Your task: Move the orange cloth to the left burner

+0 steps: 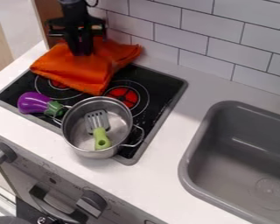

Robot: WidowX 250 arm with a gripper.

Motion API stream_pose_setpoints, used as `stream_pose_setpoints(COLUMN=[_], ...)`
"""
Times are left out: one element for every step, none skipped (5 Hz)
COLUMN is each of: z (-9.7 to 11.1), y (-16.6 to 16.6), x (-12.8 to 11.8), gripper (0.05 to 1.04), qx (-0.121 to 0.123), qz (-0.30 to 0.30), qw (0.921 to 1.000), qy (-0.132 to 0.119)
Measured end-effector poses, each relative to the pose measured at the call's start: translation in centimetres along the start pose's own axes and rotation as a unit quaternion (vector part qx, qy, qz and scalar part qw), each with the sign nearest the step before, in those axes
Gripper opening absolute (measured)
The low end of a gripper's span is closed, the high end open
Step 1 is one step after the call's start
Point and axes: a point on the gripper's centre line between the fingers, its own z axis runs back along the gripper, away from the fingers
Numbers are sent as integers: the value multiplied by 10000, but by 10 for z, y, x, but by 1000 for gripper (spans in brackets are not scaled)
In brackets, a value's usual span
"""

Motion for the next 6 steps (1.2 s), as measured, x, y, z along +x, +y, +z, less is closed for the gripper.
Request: stream_pose_setpoints(z=[0,7,16,32,43,47], y=[5,6,9,5,2,5], x=[1,-4,-7,-15,-22,-23], gripper=[683,940,997,997,997,997], qx=[111,130,223,7,-166,-210], qz=[263,315,331,190,75,59], qw=[9996,9994,9991,9996,9998,9998], qy=[-40,74,-114,-216,20,25])
